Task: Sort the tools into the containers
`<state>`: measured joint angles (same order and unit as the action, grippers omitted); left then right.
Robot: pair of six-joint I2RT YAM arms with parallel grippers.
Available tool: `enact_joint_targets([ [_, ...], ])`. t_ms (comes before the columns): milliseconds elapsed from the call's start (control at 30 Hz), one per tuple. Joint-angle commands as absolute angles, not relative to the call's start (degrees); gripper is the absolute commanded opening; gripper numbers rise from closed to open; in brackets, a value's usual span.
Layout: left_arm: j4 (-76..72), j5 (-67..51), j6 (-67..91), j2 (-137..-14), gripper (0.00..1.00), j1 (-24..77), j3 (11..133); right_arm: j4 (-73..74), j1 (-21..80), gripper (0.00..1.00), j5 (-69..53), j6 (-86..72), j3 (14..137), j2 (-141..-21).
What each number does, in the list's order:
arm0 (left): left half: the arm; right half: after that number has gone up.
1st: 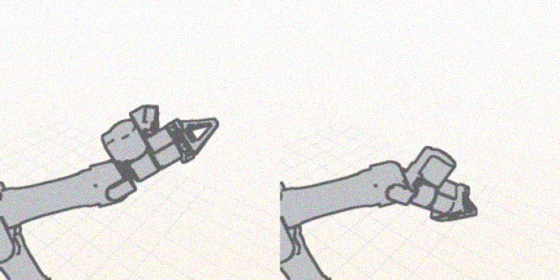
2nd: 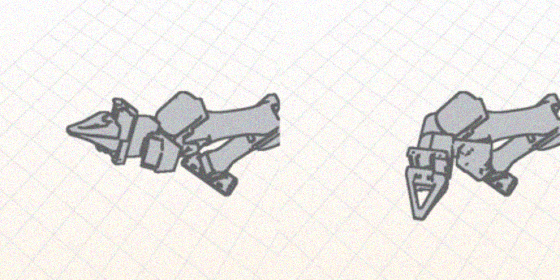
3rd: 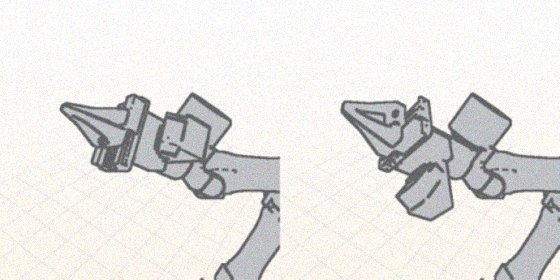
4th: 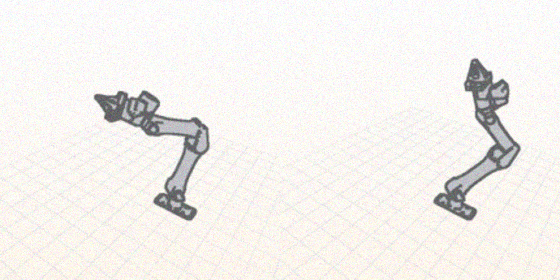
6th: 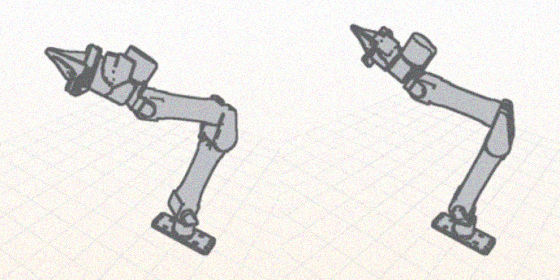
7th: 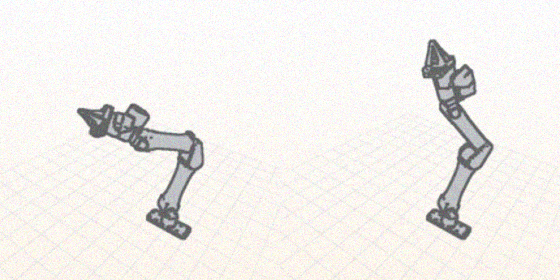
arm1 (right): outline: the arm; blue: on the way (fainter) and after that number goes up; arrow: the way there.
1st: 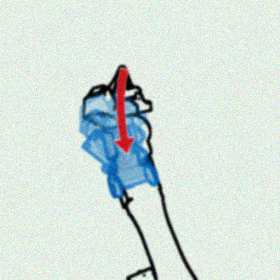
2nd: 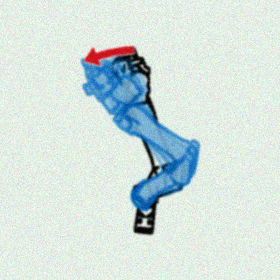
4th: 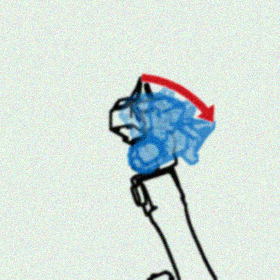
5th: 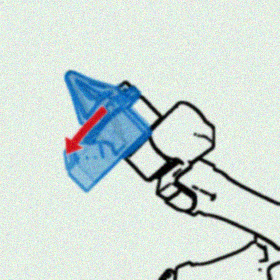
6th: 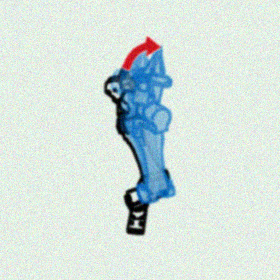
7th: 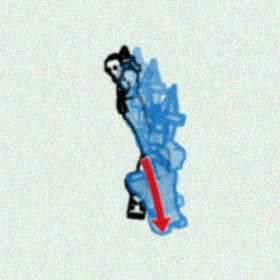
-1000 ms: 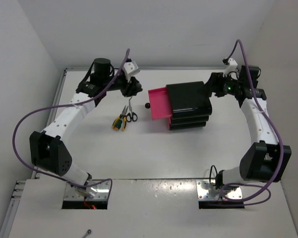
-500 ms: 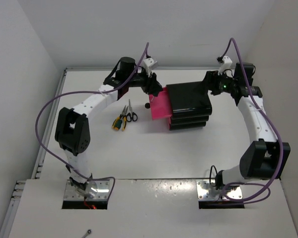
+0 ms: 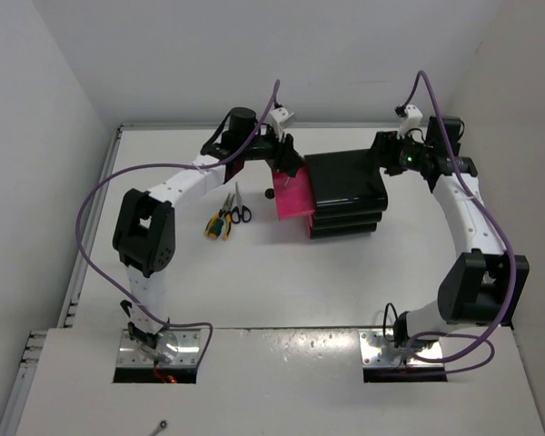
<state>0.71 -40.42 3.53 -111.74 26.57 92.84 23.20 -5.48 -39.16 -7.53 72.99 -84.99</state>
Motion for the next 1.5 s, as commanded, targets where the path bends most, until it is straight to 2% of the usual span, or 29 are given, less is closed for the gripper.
enact_joint_targets([
  [0, -2.8, -39.8, 2.9, -110.9, 0.07, 27.5, 92.9, 22.4, -5.4, 0.76, -39.2, -7.5, 74.4, -85.3],
  [200, -1.8, -38.7, 2.9, -111.4, 0.2, 27.5, 92.9, 21.9, -5.4, 0.76, -39.2, -7.5, 74.4, -85.3],
  [233, -1.0, -38.7, 2.9, -112.1, 0.26, 27.5, 92.9, 21.9, -5.4, 0.76, -39.2, -7.5, 74.4, -85.3],
  [267, -0.4, -38.1, 2.9, -112.1, 0.39, 27.5, 93.5, 21.9, -5.4, 0.76, -39.2, -7.5, 74.4, -85.3],
  [333, -0.4, -38.1, 2.9, -112.1, 0.52, 27.5, 93.5, 21.9, -5.4, 0.76, -39.2, -7.5, 74.4, -85.3],
  [500, -0.4, -37.5, 2.9, -112.1, 0.68, 27.5, 93.5, 22.4, -5.4, 0.76, -38.7, -7.5, 75.0, -85.3],
  [700, -0.4, -35.9, 5.0, -107.9, 0.69, 27.5, 94.9, 22.4, -5.4, 0.76, -38.7, -8.0, 74.4, -85.3],
  [833, 4.7, -28.7, 5.8, -100.0, 0.69, 25.9, 94.9, 21.9, -5.4, 0.76, -38.7, -8.0, 74.4, -85.3],
  [1033, 17.7, -11.1, -4.0, -83.9, 0.68, 22.8, 81.6, 21.9, -5.4, 0.76, -38.7, -8.0, 75.0, -85.9],
  [1100, 24.9, -8.0, -6.9, -80.4, 0.77, 22.0, 79.3, 21.9, -5.4, 0.76, -38.7, -8.0, 75.0, -85.9],
  [1133, 26.8, -5.6, -7.6, -79.5, 0.77, 20.8, 77.3, 21.9, -5.4, 0.76, -38.1, -8.0, 75.0, -85.9],
  [1333, 34.7, -9.5, -9.9, -77.9, 0.78, 16.4, 68.9, 23.5, -5.4, 0.76, -37.6, -7.5, 76.0, -85.9],
  [1400, 35.2, -10.5, -9.9, -78.6, 0.76, 15.4, 65.6, 23.6, -5.4, 0.76, -37.6, -7.5, 76.0, -85.9],
  [1467, 35.2, -12.7, -9.9, -79.3, 0.7, 14.9, 63.0, 24.1, -5.4, 0.76, -37.0, -7.5, 76.0, -85.9],
])
